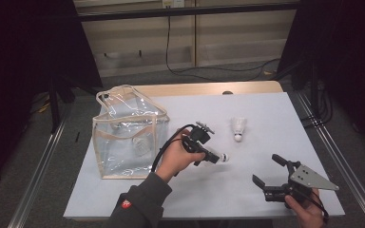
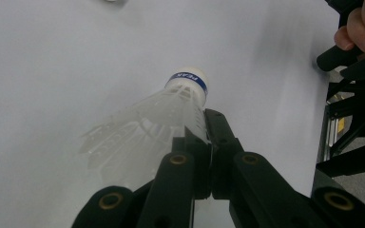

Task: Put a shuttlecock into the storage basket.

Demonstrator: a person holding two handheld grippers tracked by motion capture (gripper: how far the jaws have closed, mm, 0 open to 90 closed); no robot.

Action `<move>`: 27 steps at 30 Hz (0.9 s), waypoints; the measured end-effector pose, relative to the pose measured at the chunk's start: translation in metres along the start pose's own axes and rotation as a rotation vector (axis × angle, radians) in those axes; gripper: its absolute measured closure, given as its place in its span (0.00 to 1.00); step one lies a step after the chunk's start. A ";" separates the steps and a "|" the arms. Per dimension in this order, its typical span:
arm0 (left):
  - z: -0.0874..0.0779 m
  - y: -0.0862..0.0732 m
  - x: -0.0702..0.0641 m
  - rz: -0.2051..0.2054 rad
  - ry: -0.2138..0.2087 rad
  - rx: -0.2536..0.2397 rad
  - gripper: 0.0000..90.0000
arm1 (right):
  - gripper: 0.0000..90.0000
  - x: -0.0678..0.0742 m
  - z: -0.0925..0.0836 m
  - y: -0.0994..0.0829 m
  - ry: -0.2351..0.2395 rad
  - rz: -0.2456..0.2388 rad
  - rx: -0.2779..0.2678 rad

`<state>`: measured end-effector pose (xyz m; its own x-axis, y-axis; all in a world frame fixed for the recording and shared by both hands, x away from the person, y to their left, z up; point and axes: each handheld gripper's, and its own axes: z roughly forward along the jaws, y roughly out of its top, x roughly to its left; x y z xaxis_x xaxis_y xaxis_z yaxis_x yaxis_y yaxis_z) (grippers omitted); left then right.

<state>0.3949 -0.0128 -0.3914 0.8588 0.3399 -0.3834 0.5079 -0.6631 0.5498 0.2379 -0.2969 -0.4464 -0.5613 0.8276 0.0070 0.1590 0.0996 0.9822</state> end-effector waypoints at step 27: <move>-0.031 0.006 -0.003 -0.010 -0.014 0.026 0.99 | 0.02 -0.001 0.004 0.001 0.013 0.000 -0.002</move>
<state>0.3981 0.0030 -0.3637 0.8525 0.3371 -0.3995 0.5144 -0.6768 0.5266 0.2419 -0.2953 -0.4461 -0.5714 0.8206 0.0096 0.1573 0.0981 0.9827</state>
